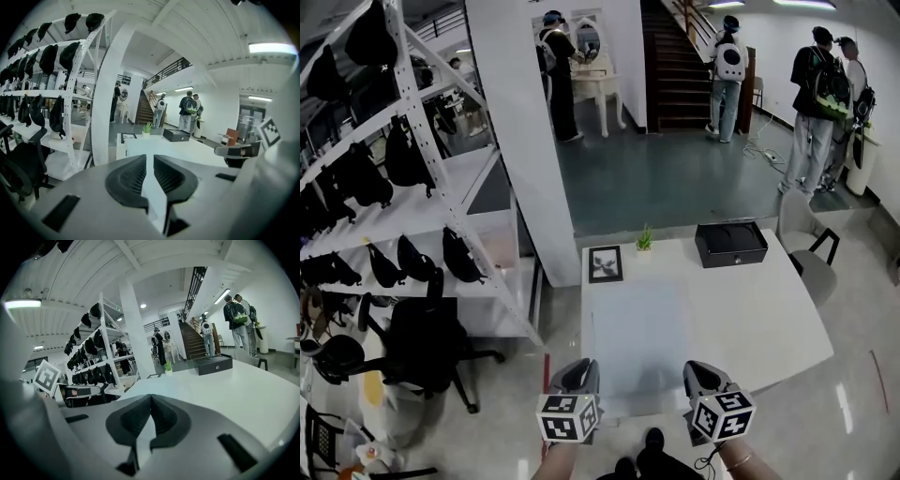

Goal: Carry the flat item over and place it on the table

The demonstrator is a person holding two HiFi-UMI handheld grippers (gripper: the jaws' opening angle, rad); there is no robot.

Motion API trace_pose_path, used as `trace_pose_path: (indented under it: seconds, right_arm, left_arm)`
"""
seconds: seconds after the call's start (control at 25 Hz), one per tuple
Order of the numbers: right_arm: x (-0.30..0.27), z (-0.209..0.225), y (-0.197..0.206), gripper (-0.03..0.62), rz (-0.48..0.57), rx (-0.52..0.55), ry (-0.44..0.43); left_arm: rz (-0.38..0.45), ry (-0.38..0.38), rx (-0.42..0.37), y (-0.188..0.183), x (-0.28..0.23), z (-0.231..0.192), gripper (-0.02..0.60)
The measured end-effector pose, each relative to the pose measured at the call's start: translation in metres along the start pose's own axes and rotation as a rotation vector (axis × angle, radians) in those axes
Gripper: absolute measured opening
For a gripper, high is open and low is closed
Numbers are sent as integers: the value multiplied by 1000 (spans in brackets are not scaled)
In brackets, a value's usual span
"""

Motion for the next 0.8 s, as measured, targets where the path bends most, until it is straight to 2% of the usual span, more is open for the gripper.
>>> trace_pose_path:
  seconds: [0.36,0.8]
  right_arm:
    - [14,-13,4,0,-1,25,-15]
    - [16,-17,4,0,1,25,6]
  left_arm:
    - [1,12,7,5,19,-1,49]
    - [-5,12,21,5,21,-4,49]
Point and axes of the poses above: the fingertips, and each gripper's own axes: x backward along the fingers, z to its right, y out of its underside, the point moved 7 cm from there along x, backward along the fingers, and after that the axes turned 10 degrees about z, right-handed, at the moved point
